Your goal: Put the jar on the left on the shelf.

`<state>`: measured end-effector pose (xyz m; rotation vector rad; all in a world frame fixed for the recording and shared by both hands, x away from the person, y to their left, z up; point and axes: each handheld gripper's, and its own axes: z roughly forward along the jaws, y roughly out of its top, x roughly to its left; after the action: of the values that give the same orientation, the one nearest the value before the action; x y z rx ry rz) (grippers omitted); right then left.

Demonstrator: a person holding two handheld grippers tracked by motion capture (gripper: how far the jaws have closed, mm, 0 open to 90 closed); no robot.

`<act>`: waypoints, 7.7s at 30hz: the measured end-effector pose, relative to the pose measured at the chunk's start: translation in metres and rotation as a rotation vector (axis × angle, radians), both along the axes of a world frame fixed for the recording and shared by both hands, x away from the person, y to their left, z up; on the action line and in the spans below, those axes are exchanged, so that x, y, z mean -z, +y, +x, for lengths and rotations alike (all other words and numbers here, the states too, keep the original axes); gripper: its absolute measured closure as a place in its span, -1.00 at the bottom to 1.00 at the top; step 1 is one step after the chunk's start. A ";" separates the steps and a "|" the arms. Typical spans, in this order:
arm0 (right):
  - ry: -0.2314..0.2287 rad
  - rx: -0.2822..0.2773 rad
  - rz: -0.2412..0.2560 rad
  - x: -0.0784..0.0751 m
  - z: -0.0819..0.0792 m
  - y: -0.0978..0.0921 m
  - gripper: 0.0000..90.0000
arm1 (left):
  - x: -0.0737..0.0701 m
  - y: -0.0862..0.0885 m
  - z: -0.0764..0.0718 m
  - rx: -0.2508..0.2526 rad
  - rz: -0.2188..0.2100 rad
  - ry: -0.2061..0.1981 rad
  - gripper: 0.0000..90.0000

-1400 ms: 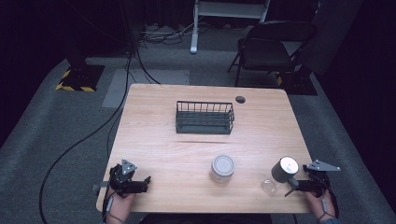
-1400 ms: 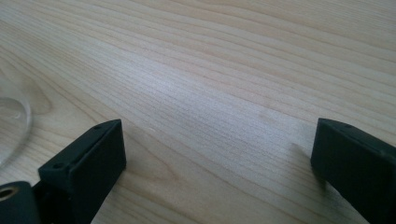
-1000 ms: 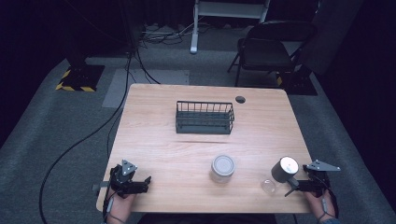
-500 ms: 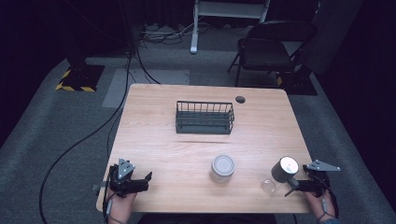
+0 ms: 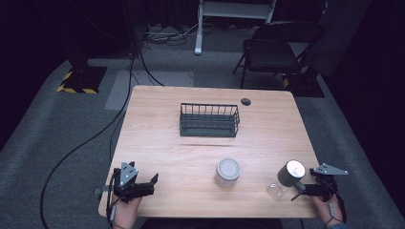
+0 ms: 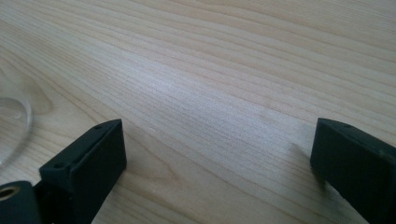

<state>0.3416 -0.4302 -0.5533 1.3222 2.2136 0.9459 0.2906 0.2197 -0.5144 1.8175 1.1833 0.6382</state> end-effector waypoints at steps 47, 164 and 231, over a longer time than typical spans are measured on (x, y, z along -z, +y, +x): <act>-0.001 0.000 0.000 0.000 0.000 0.000 -0.92 | -0.036 -0.061 0.014 0.179 -0.041 -0.047 -0.97; 0.000 -0.004 0.000 0.000 0.000 0.000 -0.92 | -0.013 -0.223 0.046 0.409 -0.139 -0.058 -0.99; -0.001 -0.010 0.001 0.000 0.000 0.000 -0.92 | 0.003 -0.233 0.057 0.465 -0.014 -0.016 -0.79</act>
<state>0.3414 -0.4300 -0.5534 1.3119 2.2216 0.9514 0.3472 -0.0134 -0.5169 1.9785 0.7107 0.3718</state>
